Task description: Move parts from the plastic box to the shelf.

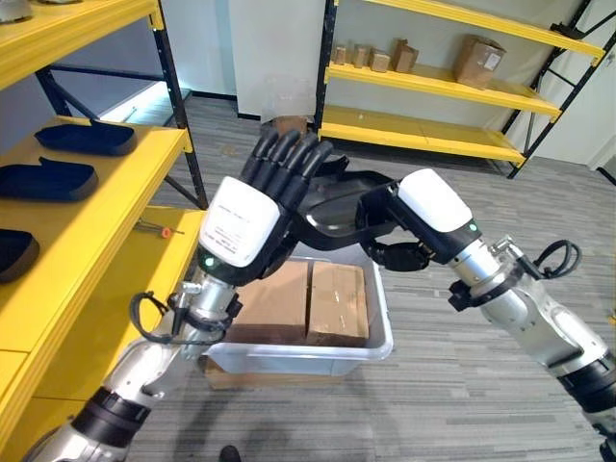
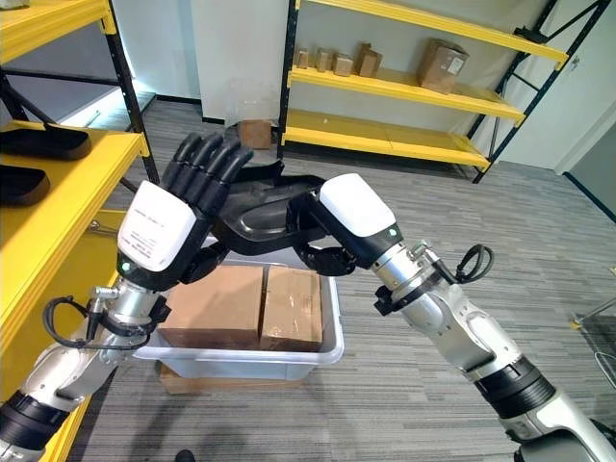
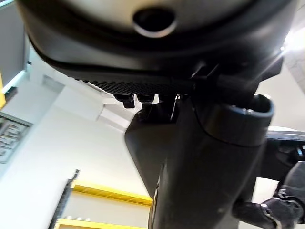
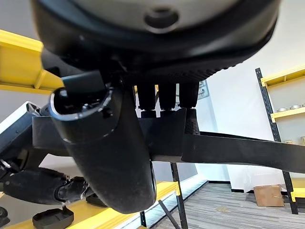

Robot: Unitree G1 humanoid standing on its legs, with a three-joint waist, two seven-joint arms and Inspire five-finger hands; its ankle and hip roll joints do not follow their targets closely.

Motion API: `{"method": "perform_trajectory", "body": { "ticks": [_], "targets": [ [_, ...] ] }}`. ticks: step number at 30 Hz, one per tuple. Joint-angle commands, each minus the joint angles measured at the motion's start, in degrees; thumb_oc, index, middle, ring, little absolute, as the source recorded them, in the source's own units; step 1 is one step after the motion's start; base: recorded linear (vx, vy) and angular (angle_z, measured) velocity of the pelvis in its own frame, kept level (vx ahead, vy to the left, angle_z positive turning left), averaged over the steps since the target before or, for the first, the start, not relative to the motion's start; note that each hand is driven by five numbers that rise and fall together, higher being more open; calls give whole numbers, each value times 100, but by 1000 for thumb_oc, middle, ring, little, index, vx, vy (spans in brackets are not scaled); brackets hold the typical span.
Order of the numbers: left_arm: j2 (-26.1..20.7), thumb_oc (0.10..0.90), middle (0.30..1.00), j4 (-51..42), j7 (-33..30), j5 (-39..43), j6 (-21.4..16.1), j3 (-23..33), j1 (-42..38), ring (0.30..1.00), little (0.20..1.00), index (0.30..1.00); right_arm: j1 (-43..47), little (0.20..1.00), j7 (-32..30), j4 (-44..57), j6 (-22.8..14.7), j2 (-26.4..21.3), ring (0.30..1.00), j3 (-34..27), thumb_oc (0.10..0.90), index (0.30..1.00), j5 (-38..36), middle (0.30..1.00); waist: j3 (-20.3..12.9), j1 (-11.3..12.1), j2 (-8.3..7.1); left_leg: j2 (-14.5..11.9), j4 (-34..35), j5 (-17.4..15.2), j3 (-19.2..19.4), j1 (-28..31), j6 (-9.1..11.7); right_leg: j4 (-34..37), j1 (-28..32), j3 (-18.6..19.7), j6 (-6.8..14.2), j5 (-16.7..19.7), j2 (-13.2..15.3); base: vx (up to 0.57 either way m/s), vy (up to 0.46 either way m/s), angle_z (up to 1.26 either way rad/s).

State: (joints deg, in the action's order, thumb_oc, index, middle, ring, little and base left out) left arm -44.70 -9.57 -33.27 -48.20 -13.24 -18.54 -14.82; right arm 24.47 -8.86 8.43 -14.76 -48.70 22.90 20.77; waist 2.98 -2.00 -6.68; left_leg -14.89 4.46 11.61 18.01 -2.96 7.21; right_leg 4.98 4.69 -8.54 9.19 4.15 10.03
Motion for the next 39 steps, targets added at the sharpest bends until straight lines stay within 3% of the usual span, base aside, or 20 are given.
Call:
{"method": "perform_trajectory", "body": {
  "ticks": [1, 12, 13, 14, 15, 24, 39],
  "targets": [
    [-143, 900, 1000, -1, -186, -130, -93, -126, -909, 1000, 1000, 1000, 959, 300, -740, 184, -183, -19, 300, -270, 400, 300, -156, 300, -385, -45, -22, -479, 13, -156, 56, 154, 299, 2, 216, -150, 319, -192, 250, 0, 0, 0],
    [-183, 900, 1000, 16, -7, -178, -243, -698, -1293, 1000, 1000, 1000, 1098, 300, -768, 146, -164, -39, 300, -143, 400, 300, -113, 300, -337, -83, 1, -471, 14, -169, 57, 156, 294, 2, 173, -98, 323, -176, 264, 2, 0, -1],
    [-187, 690, 706, 30, 27, -181, -269, -826, -1390, 706, 706, 706, 1103, 300, -783, 163, -165, -35, 300, -134, 400, 300, -117, 300, -309, -96, 10, -462, 12, -168, 51, 146, 291, 2, 162, -91, 329, -178, 266, 0, 0, 0],
    [-185, 620, 607, 39, 25, -181, -268, -837, -1403, 607, 607, 607, 1103, 300, -784, 161, -165, -35, 300, -138, 400, 300, -117, 300, -307, -93, 8, -462, 12, -169, 50, 145, 291, 2, 162, -92, 329, -178, 266, 0, 0, 0],
    [-186, 400, 300, 55, 31, -185, -259, -859, -1424, 300, 300, 300, 1103, 300, -785, 160, -165, -32, 300, -140, 400, 300, -119, 300, -302, -91, 9, -461, 12, -168, 49, 142, 291, 2, 161, -94, 330, -179, 265, 0, 0, 0],
    [-76, 400, 300, 240, 38, -116, -169, -850, -1440, 300, 300, 300, 1062, 300, -843, 127, -111, 23, 300, -217, 400, 300, -91, 300, -278, -85, 17, -443, 10, -178, 27, 131, 280, 2, 165, -88, 314, -194, 267, 0, 0, 0],
    [-72, 400, 300, 370, -78, -77, 11, -372, -1152, 300, 300, 300, 807, 300, -820, 165, -75, 107, 300, -465, 400, 300, -95, 300, -288, -81, 41, -435, 5, -196, 20, 178, 275, 2, 229, -115, 301, -212, 284, 0, 0, 0]
  ]
}}
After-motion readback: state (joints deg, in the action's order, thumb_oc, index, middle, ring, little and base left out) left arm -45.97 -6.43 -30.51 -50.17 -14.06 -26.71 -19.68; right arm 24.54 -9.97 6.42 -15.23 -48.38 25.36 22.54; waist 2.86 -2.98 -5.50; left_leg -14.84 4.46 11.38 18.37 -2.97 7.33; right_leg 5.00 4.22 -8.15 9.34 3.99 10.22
